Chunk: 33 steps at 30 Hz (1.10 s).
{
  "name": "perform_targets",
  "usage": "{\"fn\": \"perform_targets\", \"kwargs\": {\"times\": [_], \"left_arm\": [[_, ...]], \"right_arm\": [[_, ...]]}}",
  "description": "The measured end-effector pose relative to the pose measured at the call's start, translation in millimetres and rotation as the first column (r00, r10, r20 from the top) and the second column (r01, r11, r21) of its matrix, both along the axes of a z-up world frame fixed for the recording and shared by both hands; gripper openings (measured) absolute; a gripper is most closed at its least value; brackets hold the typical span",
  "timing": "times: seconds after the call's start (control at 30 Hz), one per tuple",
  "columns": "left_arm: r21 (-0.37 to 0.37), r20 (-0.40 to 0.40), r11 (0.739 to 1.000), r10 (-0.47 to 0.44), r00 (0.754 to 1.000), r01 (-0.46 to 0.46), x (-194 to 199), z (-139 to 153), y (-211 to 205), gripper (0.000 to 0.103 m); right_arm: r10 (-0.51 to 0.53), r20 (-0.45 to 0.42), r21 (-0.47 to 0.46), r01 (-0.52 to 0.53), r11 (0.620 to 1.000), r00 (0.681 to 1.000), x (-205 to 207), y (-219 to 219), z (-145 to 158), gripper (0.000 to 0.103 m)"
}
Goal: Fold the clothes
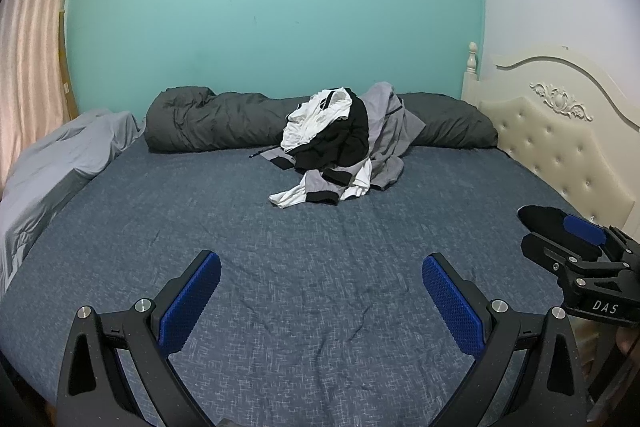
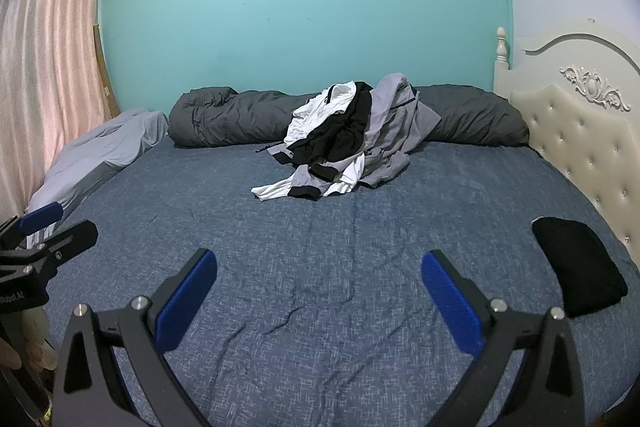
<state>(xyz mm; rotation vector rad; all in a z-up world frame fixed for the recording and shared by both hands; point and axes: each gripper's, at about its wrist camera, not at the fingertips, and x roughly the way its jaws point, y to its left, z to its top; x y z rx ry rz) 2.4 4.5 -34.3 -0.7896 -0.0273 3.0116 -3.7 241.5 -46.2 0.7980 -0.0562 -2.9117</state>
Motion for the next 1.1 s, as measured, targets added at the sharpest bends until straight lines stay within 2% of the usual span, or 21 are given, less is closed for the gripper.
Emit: {"fn": "perform_targets", "kwargs": {"times": [1.1], "left_arm": [[0.003, 0.008, 1.0, -0.012, 1.0, 0.012, 1, 22, 3, 0.103]], "right_arm": [[-0.02, 0.004, 0.007, 0.02, 1.0, 1.0, 2, 1, 5, 0.102]]}}
